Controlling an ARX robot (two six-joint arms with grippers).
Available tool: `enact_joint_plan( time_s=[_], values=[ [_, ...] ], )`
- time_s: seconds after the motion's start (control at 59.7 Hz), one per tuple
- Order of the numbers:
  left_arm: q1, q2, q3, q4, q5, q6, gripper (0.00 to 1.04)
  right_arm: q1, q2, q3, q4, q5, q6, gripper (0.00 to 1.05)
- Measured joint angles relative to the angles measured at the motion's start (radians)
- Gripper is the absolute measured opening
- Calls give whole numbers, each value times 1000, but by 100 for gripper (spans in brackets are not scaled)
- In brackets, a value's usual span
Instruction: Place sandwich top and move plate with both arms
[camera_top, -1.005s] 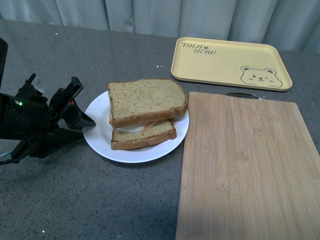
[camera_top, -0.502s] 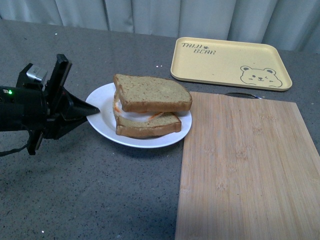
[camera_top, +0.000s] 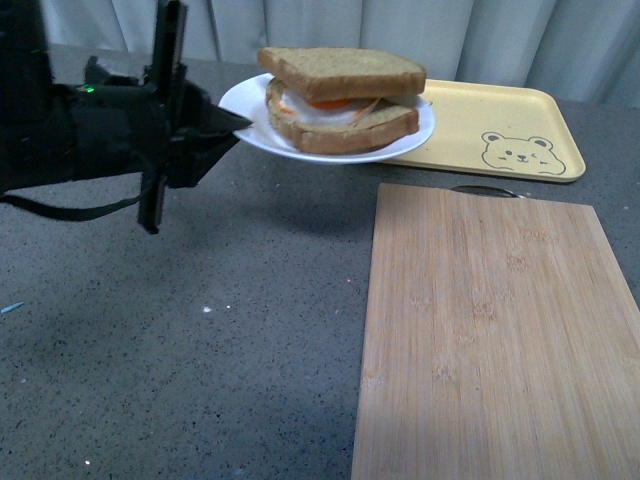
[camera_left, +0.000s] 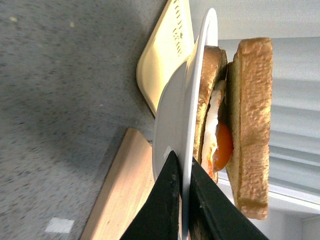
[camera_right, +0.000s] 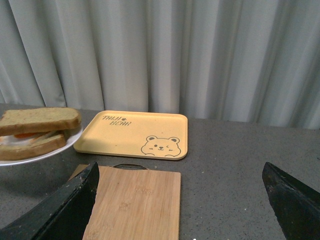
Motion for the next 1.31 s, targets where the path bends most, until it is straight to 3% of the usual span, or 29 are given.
enact_joint_plan(
  time_s=[0.318,0.569,1.306],
  values=[
    [-151,208,417,-240,-125,-18,4,0,0,0,0,0,0,95],
    [-186,340,649,-307,-165,-34,4,0,0,0,0,0,0,95],
    [-202,509,859,-368,-199,-43,4,0,0,0,0,0,0,95]
  ],
)
